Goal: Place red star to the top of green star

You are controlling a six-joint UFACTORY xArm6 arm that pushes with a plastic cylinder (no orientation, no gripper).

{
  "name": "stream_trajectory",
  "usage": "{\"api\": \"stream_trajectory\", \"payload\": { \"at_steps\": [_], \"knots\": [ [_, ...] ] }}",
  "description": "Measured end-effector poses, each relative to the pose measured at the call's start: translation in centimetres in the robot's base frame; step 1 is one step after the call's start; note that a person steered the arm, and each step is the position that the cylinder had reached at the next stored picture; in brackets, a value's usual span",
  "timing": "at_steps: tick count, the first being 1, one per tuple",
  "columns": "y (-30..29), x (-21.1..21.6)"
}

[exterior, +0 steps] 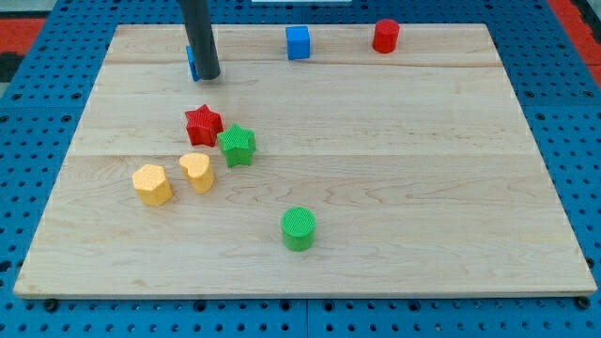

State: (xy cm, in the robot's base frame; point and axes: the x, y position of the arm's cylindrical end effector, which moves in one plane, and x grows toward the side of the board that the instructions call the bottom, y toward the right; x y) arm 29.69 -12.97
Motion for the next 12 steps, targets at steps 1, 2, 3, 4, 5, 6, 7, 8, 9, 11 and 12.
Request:
{"api": "stream_trajectory", "payload": {
  "at_steps": [1,2,3,4,5,6,7,8,9,11,12],
  "knots": [
    [0.1,0.1],
    [5.2,0.8],
    [8.5,5.4],
    [7.2,8.7],
    [4.4,9.6],
    [3.8,11.2],
    [0.5,12.2],
    [0.1,12.3],
    [-2.7,12.3],
    [-8.0,13.0],
    [-10.2,13.0]
  ]
}}
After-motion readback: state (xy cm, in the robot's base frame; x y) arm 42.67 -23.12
